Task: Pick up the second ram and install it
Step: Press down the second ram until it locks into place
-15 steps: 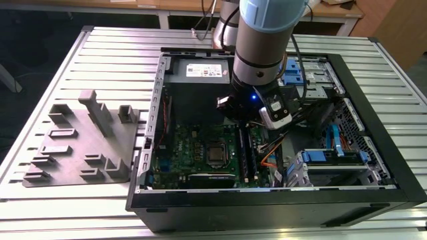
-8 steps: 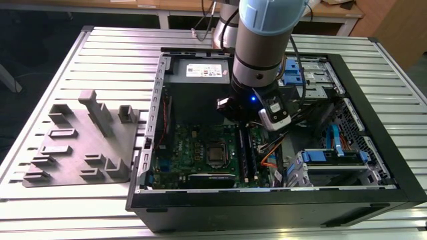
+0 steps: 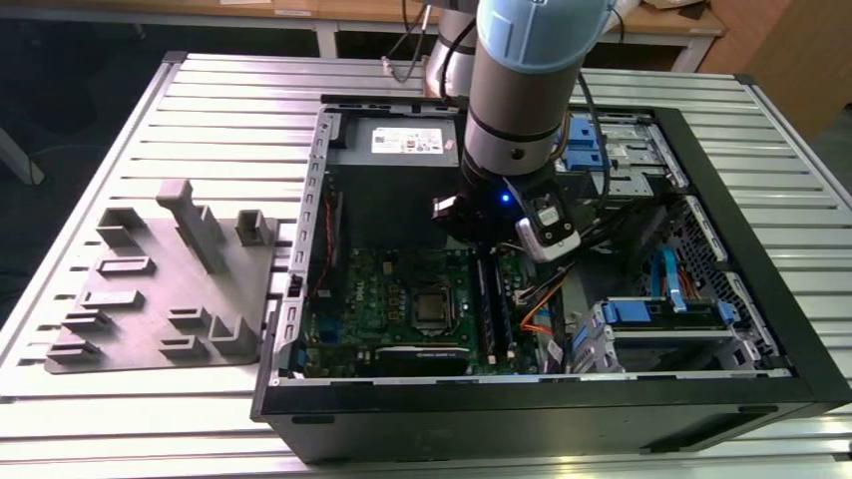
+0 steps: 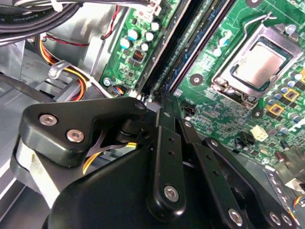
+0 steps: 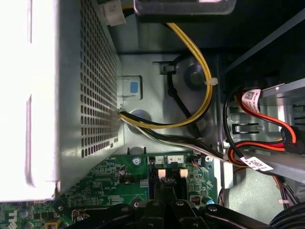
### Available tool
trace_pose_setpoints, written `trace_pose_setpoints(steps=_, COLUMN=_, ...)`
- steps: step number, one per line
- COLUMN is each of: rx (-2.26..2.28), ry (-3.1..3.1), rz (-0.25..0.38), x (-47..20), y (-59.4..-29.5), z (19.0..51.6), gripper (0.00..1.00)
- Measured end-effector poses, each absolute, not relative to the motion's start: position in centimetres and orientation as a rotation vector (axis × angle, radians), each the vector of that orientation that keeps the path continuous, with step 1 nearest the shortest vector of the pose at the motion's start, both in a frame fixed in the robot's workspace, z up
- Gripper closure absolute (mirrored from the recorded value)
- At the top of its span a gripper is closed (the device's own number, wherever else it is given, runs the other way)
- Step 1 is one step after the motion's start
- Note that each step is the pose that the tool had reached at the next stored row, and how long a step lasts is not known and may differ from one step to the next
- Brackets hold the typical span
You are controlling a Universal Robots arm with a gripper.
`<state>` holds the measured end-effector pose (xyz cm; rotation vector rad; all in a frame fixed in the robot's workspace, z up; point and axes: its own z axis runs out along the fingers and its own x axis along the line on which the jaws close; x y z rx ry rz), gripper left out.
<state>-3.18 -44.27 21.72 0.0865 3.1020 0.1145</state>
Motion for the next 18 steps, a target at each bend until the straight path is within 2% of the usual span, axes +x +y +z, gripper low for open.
trace_pose_setpoints(steps=6, rx=0.087, ry=3.102, rz=0.115, x=-3.2, y=-44.3, z=21.8, gripper=0.93)
trace_pose_setpoints(steps=18, rx=0.087, ry=3.102, rz=0.115, x=-3.2, y=-44.3, z=23.9, gripper=0.93)
